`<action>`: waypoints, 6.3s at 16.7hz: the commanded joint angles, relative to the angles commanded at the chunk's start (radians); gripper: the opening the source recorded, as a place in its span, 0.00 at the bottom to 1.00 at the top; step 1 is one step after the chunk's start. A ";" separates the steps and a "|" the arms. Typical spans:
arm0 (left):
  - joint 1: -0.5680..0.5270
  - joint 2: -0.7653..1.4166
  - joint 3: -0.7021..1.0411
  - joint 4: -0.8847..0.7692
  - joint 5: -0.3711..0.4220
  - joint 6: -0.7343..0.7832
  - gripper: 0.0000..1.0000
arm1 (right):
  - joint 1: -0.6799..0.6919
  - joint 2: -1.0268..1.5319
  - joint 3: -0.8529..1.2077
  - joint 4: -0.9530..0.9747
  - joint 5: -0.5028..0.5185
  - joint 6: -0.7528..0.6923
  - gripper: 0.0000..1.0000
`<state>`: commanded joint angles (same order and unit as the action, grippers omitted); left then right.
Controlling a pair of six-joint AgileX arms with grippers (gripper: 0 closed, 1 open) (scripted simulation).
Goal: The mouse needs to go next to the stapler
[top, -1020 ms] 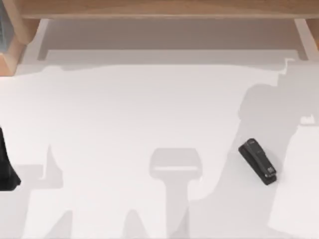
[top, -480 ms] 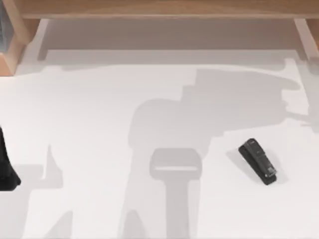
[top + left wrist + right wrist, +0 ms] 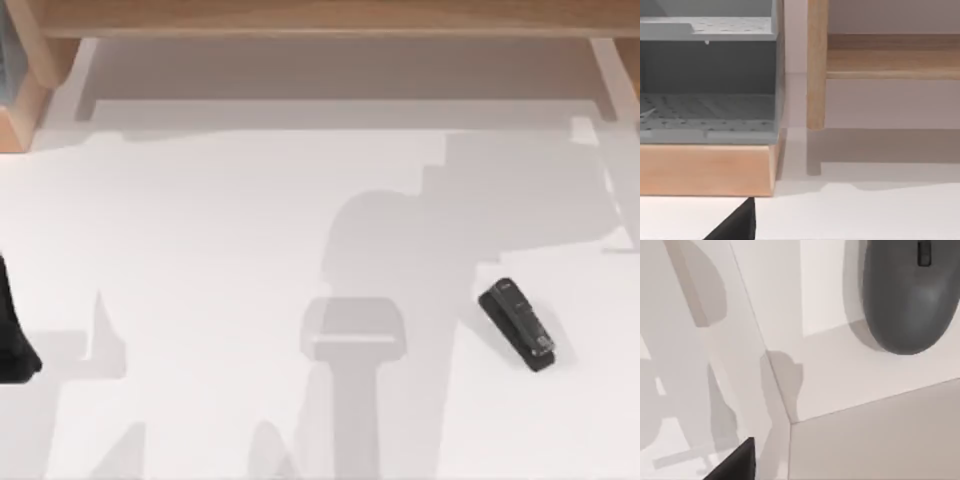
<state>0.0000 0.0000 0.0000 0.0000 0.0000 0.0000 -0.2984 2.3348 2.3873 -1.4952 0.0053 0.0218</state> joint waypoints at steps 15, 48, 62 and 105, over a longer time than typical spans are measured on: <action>0.000 0.000 0.000 0.000 0.000 0.000 1.00 | -0.063 0.256 -0.072 0.303 -0.005 -0.056 1.00; 0.000 0.000 0.000 0.000 0.000 0.000 1.00 | -0.044 -0.068 -0.246 0.348 -0.014 -0.018 0.00; 0.000 0.000 0.000 0.000 0.000 0.000 1.00 | 0.314 -0.621 -0.914 0.486 0.026 0.103 0.00; 0.000 0.000 0.000 0.000 0.000 0.000 1.00 | 0.440 -0.571 -1.372 0.774 0.010 0.111 0.00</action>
<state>0.0000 0.0000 0.0000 0.0000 0.0000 0.0000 0.1411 1.7640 1.0158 -0.7211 0.0157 0.1326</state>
